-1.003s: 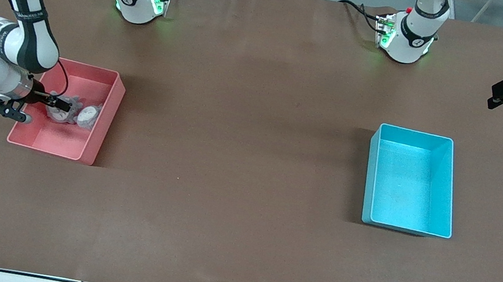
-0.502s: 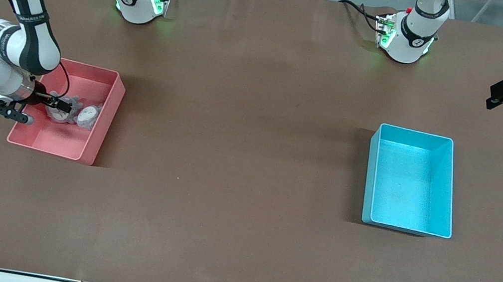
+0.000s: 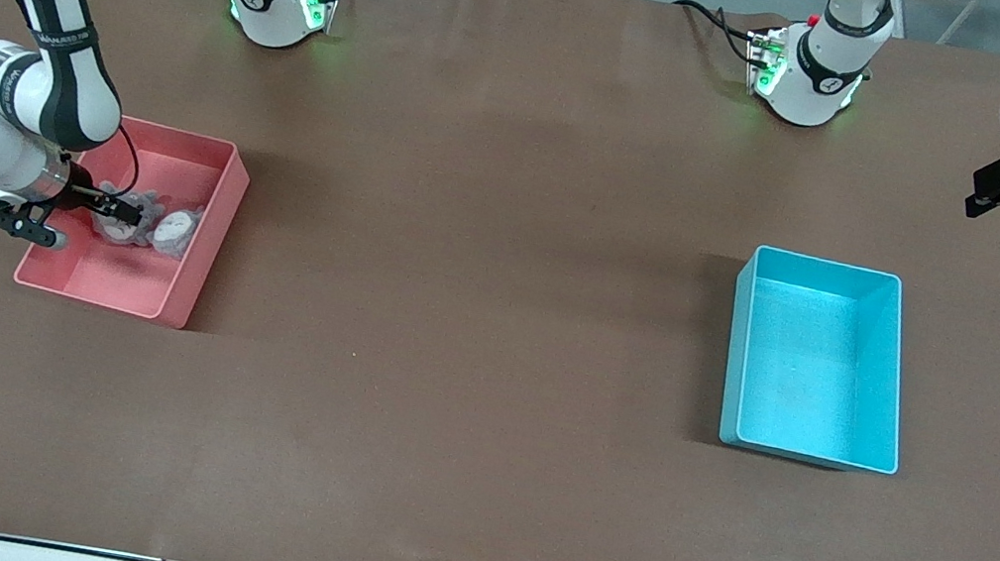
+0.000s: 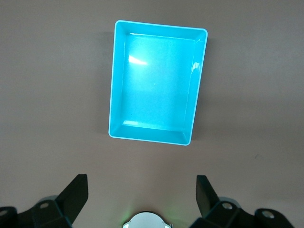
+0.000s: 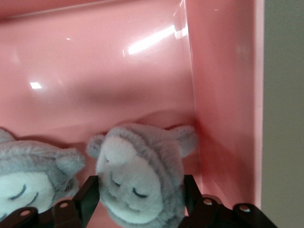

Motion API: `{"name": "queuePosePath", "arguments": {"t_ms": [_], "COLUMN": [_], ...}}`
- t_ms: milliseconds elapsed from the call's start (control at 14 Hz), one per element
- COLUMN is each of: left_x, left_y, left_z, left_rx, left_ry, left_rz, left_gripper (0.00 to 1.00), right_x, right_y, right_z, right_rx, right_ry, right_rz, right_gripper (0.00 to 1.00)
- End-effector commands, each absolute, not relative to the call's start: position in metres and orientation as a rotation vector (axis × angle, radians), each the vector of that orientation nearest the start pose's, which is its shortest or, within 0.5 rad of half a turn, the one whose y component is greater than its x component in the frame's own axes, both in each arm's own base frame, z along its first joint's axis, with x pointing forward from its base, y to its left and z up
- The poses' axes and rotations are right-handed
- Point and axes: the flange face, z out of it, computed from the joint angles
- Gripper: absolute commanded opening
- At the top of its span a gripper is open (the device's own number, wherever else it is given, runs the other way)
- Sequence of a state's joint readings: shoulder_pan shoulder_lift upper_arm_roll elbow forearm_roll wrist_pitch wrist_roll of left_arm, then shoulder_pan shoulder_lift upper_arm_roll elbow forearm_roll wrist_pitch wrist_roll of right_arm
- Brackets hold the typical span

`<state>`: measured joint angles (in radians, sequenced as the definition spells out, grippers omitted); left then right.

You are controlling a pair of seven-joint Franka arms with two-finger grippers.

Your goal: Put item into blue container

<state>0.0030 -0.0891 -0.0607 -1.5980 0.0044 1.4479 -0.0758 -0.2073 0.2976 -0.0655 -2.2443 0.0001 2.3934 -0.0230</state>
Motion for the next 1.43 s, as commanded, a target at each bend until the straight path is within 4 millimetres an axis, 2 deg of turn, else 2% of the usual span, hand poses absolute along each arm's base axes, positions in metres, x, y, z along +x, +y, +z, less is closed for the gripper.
{"name": "queuePosePath", "arguments": {"t_ms": [0,287,430,573,717,788,932,1147,1290,1362], "left_x": [0.509,0.509,0.511,0.522,0.531,0.534,0.541,0.557,0.570,0.571], "left_y": [-0.028,-0.029,-0.038,-0.057,-0.097,-0.118,-0.139,-0.155,-0.159,-0.164], "left_z": [0.653,0.652,0.652,0.639,0.622,0.612,0.597,0.580,0.565,0.562], "left_rx": [-3.130,-3.133,-3.141,-3.141,-3.150,-3.147,-3.146,-3.167,-3.181,-3.184], "left_ry": [-0.020,-0.017,0.007,0.053,0.130,0.185,0.224,0.249,0.223,0.230], "left_rz": [0.076,0.072,0.058,0.059,0.064,0.076,0.087,0.045,0.023,0.016], "left_gripper": [1.00,1.00,1.00,1.00,1.00,1.00,1.00,1.00,1.00,1.00], "right_x": [0.508,0.508,0.508,0.508,0.509,0.509,0.509,0.509,0.515,0.521], "right_y": [-0.144,-0.144,-0.144,-0.144,-0.143,-0.144,-0.144,-0.145,-0.147,-0.147], "right_z": [0.220,0.220,0.220,0.220,0.221,0.221,0.221,0.222,0.231,0.244], "right_rx": [-3.092,-3.092,-3.092,-3.091,-3.092,-3.092,-3.092,-3.092,-3.096,-3.092], "right_ry": [0.414,0.414,0.414,0.414,0.409,0.411,0.411,0.416,0.395,0.390], "right_rz": [0.234,0.234,0.234,0.236,0.234,0.234,0.233,0.231,0.217,0.242], "right_gripper": [0.71,0.56,0.46,0.31,0.14,0.08,0.05,0.03,0.00,0.00]}}
